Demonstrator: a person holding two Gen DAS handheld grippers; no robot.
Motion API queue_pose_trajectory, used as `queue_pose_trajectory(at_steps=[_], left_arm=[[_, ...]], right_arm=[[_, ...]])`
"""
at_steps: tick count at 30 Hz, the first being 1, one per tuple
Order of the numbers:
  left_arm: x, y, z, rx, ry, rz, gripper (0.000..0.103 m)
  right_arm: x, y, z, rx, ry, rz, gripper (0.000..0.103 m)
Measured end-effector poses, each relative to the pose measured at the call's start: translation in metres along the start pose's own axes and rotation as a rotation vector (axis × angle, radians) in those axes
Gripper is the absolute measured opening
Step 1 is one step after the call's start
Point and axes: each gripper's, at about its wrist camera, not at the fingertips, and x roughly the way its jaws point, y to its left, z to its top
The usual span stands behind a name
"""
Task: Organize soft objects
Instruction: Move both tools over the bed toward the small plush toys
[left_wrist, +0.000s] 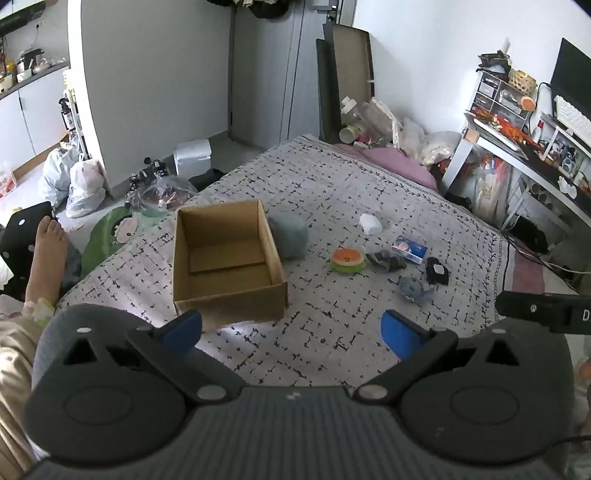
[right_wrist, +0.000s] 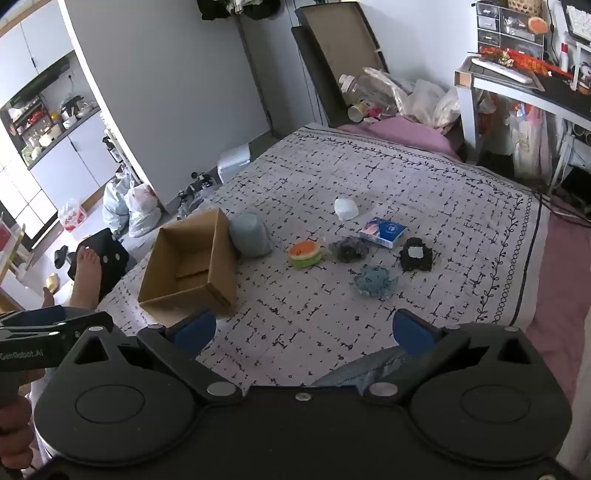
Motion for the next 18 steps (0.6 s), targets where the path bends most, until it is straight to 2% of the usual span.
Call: queue_pose_trajectory(at_steps=[6, 8, 18], left_arm=[[-0.0083, -0.0111, -0.0039, 0.007, -0.011, -0.025, 0.102], [-0.0022, -0.0012, -0.0017, -0.002, -0.006, -0.041, 0.102], [-0.0054, -0.0076, -0.001, 0.015, -0.014, -0.053, 0.102]], right_arm=[[0.0, 0.0002, -0.0012, -0.016, 0.006, -0.025, 0.103], [-0.0021, 0.0036, -0.0043, -0.016, 0.009, -0.032, 0.103], [-0.0047, -0.0005, -0.0057, -0.015, 0.019, -0.034, 0.103]])
